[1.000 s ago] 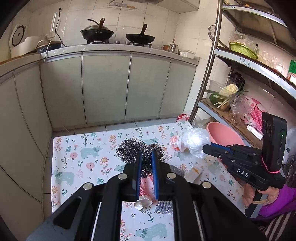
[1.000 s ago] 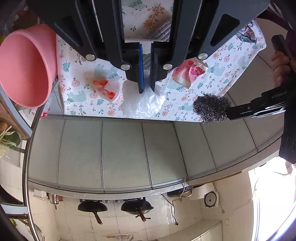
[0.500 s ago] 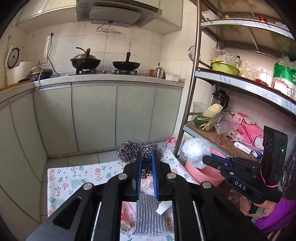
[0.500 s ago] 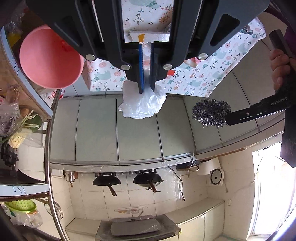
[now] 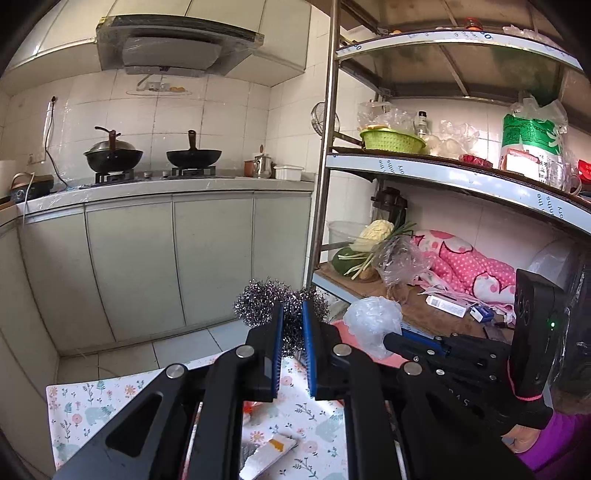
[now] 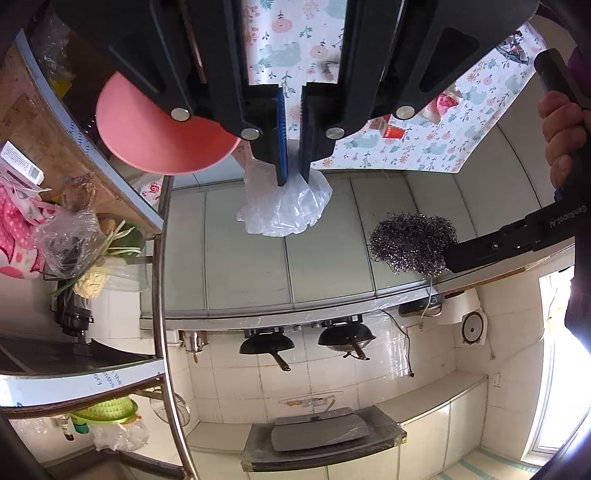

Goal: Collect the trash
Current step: 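Carry the scouring pad and white bag to the pink basin and release both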

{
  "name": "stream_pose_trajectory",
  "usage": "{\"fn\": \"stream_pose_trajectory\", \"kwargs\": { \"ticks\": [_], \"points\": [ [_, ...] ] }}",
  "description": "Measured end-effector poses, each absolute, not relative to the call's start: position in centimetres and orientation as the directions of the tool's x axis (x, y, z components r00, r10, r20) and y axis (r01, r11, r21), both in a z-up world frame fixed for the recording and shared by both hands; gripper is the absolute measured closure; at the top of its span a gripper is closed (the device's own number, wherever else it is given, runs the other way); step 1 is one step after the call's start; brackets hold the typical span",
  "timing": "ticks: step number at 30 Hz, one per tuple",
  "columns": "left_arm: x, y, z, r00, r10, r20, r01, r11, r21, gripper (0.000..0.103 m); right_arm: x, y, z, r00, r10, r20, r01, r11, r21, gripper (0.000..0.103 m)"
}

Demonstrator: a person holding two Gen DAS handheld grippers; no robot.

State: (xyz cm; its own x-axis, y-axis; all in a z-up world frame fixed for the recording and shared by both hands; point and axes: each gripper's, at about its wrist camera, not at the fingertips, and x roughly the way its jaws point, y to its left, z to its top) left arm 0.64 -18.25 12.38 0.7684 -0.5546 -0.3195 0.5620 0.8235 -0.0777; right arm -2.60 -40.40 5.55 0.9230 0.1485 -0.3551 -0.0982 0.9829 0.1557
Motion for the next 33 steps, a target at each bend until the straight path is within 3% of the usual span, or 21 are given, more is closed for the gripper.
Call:
{"fn": "stream_pose_trajectory", "kwargs": {
  "ticks": [12, 33],
  "points": [
    [3.7, -26.7, 10.9, 0.691, -0.623, -0.365, 0.647, 0.759, -0.071, 0.094, -2.2, -46.3, 3.0, 0.913, 0.052, -0.405, 0.040, 0.976, 0.215, 0.097],
    [10.3, -36.1, -0.1, 0.527, -0.603, -0.598, 0.689, 0.715, -0.114, 0.094, 2.3, -50.6, -4.5, 0.826, 0.005, -0.563, 0.154, 0.960, 0.233, 0.097]
  ]
}}
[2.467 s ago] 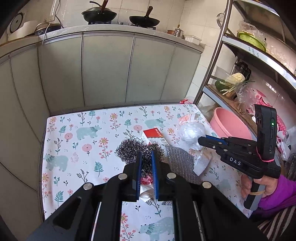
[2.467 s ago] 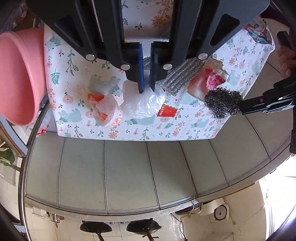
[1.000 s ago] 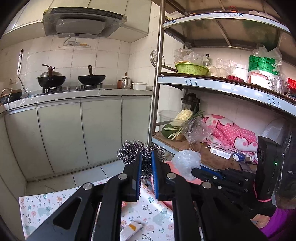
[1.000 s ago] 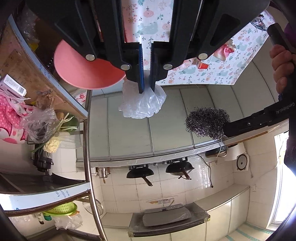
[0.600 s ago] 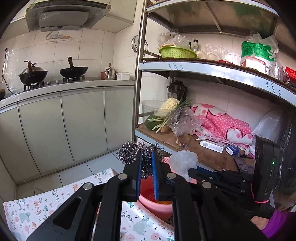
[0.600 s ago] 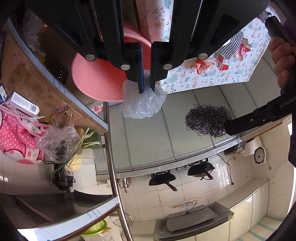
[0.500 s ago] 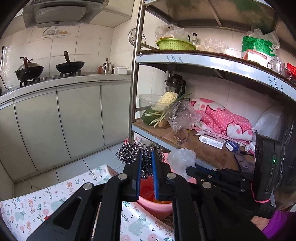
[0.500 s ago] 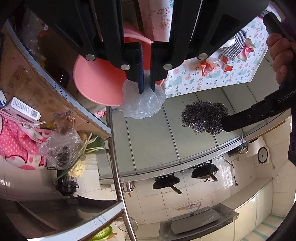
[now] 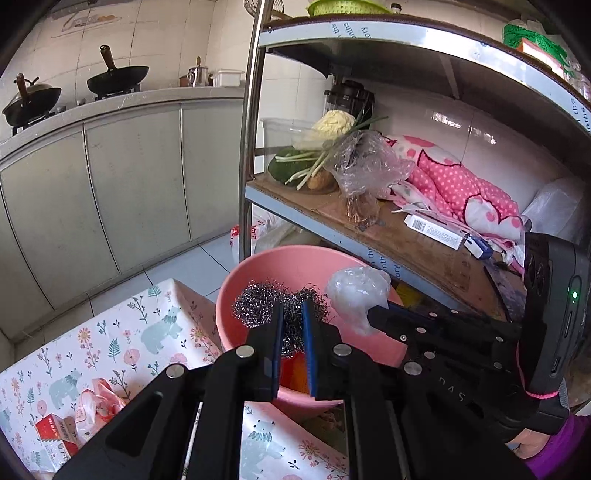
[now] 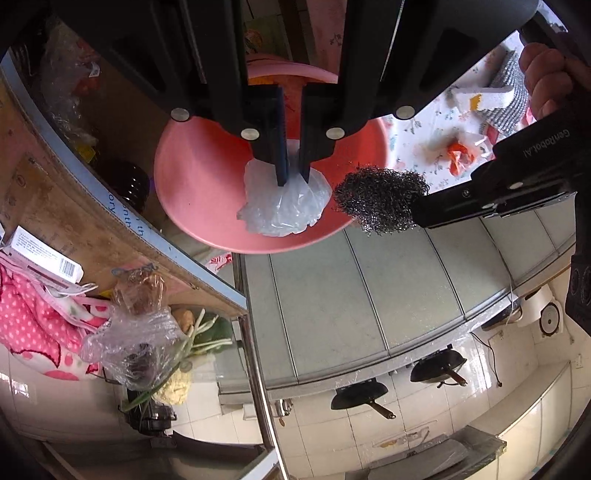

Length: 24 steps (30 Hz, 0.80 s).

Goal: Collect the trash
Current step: 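Carry the scouring pad and white bag to the pink basin and release both, then return both open tools to the trash on the table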

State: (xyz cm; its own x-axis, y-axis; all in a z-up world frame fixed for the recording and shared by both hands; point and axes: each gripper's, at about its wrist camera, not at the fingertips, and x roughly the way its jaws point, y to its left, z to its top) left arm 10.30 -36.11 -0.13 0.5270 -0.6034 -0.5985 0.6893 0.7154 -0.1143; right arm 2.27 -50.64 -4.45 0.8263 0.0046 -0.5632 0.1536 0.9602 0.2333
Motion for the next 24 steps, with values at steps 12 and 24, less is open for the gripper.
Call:
{"fn": "stream_pose_trajectory", "kwargs": {
  "ticks": [12, 24],
  "points": [
    [10.4, -37.0, -2.5, 0.478, -0.596, -0.645, 0.698, 0.704, -0.133, 0.087, 3.3, -51.1, -6.4, 0.776, 0.010, -0.630, 0.186, 0.952, 0.244, 0.087],
    [9.9, -36.4, -1.5, 0.486, -0.600, -0.636, 0.689, 0.710, -0.143, 0.078, 2.5, -50.8, -5.7, 0.785, 0.005, -0.620, 0.183, 0.954, 0.239, 0.073]
  ]
}}
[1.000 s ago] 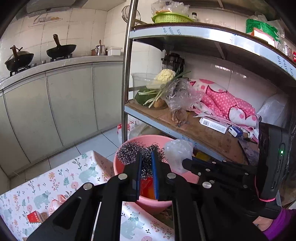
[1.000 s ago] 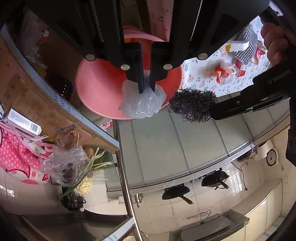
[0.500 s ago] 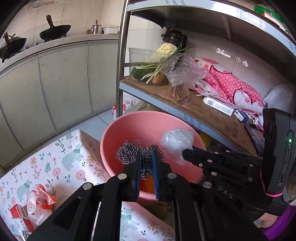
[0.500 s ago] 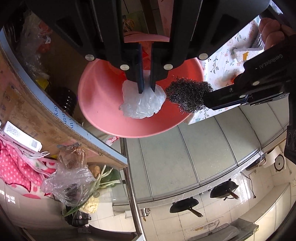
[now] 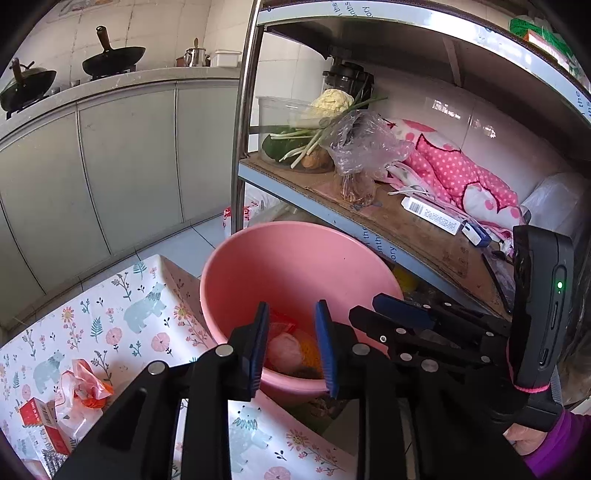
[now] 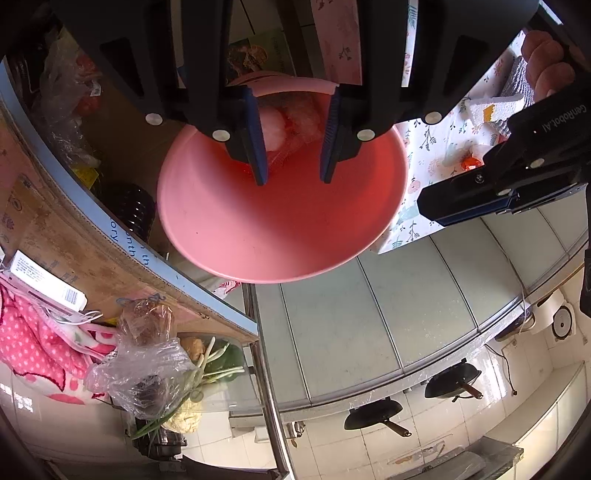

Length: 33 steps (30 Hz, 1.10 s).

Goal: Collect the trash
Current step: 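Return both open tools to the trash on the table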

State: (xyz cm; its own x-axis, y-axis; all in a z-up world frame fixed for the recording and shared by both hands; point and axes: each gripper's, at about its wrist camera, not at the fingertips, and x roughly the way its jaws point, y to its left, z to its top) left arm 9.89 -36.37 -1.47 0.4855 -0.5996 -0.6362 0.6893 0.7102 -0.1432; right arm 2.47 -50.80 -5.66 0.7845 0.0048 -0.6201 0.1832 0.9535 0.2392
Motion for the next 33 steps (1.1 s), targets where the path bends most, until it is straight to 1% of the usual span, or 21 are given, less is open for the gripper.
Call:
{"fn": "stream_pose_trajectory", "kwargs": {
  "ticks": [9, 21, 33],
  "points": [
    [9.0, -35.4, 0.5, 0.509, -0.615, -0.602, 0.683, 0.714, -0.151, 0.077, 1.0, -49.9, -4.0, 0.806, 0.006, -0.592, 0.162, 0.960, 0.230, 0.073],
    [6.9, -32.6, 3.7, 0.553, -0.622, -0.554, 0.672, 0.726, -0.145, 0.076, -0.7, -47.3, -1.6, 0.836, 0.055, -0.546, 0.085, 0.970, 0.228, 0.072],
    [4.2, -29.1, 6.2, 0.589, -0.624, -0.513, 0.660, 0.738, -0.140, 0.076, -2.2, -45.0, -0.4, 0.843, 0.097, -0.528, 0.029, 0.974, 0.225, 0.072]
  ]
}}
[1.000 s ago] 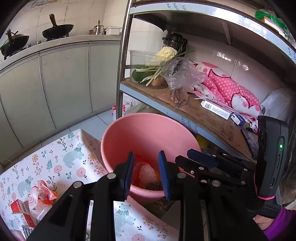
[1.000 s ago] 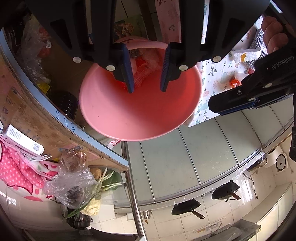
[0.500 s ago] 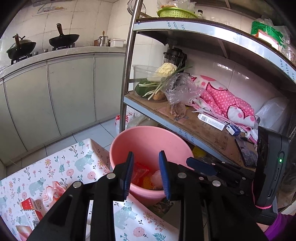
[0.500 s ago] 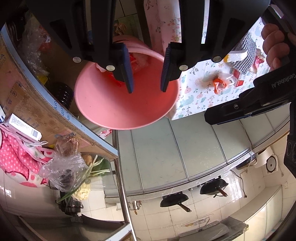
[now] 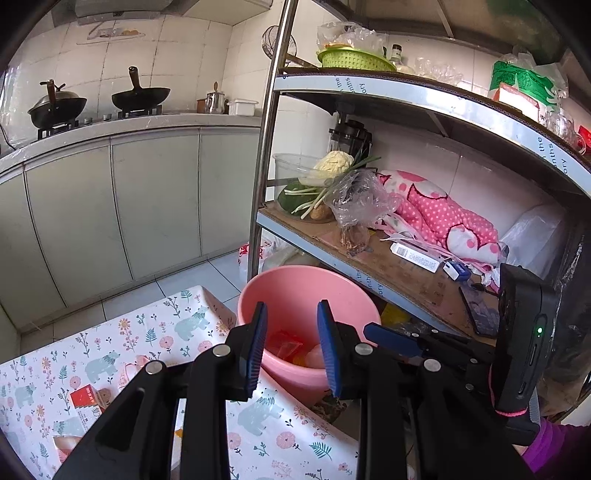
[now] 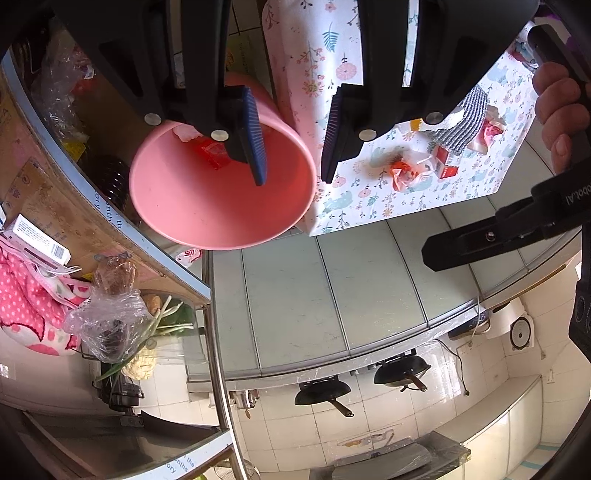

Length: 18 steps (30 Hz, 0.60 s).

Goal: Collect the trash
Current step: 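Return both open tools to the trash on the table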

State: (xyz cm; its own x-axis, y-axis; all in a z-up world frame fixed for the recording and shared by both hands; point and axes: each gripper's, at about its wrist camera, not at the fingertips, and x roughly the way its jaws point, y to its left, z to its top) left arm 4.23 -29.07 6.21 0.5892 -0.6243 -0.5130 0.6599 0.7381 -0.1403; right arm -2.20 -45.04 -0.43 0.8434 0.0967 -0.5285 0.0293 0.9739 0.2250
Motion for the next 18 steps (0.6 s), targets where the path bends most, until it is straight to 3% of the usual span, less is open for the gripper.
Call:
{"fn": "stream_pose_trajectory", "kwargs": {
  "ticks": [18],
  "points": [
    [0.8, -19.3, 9.4, 0.720, -0.503, -0.478, 0.540, 0.839, -0.069, 0.076, -2.8, -40.6, 0.1, 0.833, 0.200, -0.515, -0.090, 0.969, 0.231, 0.071]
  ]
}}
